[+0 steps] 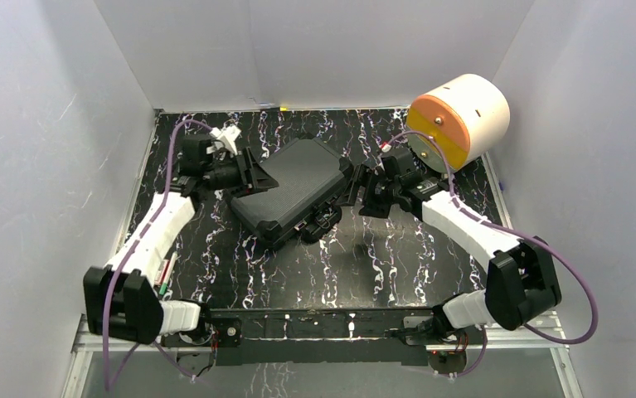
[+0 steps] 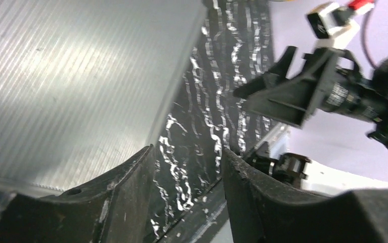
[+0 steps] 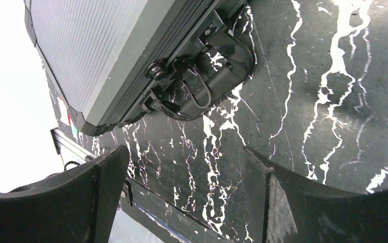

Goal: Pack up texas hold em set

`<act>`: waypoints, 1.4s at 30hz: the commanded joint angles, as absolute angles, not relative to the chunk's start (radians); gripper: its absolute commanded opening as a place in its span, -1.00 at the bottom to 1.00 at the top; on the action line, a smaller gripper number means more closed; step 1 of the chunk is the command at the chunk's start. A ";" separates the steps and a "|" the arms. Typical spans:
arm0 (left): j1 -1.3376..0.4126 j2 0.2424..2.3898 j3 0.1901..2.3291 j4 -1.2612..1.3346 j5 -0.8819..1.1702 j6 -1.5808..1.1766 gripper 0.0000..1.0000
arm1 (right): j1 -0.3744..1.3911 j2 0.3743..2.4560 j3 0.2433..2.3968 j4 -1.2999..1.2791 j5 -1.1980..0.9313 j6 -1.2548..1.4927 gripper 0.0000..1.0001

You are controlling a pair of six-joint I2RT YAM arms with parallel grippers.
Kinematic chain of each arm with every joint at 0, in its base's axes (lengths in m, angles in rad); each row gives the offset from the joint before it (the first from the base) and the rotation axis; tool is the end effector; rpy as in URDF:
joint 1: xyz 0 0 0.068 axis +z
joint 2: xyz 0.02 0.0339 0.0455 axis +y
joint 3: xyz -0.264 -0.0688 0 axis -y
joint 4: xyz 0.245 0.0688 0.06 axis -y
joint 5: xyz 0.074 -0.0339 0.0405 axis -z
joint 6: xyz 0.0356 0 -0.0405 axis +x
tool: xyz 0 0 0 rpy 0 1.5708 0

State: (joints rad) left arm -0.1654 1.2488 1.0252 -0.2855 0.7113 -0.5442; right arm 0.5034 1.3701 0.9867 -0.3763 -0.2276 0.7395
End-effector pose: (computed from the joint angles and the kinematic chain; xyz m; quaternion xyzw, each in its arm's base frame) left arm 0.2692 -0.0685 0.3189 0.0209 0.8271 -0.4464 0.3407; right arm 0.2553 0.1497 0.2613 0.0630 0.9119 0.3130 0.2579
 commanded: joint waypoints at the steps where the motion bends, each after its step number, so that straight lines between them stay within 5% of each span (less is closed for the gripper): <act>1: -0.248 1.345 1.092 -0.286 0.503 -0.464 -0.07 | 0.500 1.390 0.914 -0.130 -0.331 0.815 0.81; 19: -0.332 1.602 1.059 -0.546 0.187 -0.342 -0.20 | 0.582 1.618 0.779 0.322 -0.392 1.054 0.97; 42: -0.338 1.634 1.067 -0.540 0.201 -0.342 -0.22 | 0.623 1.647 0.866 0.390 -0.403 1.092 0.97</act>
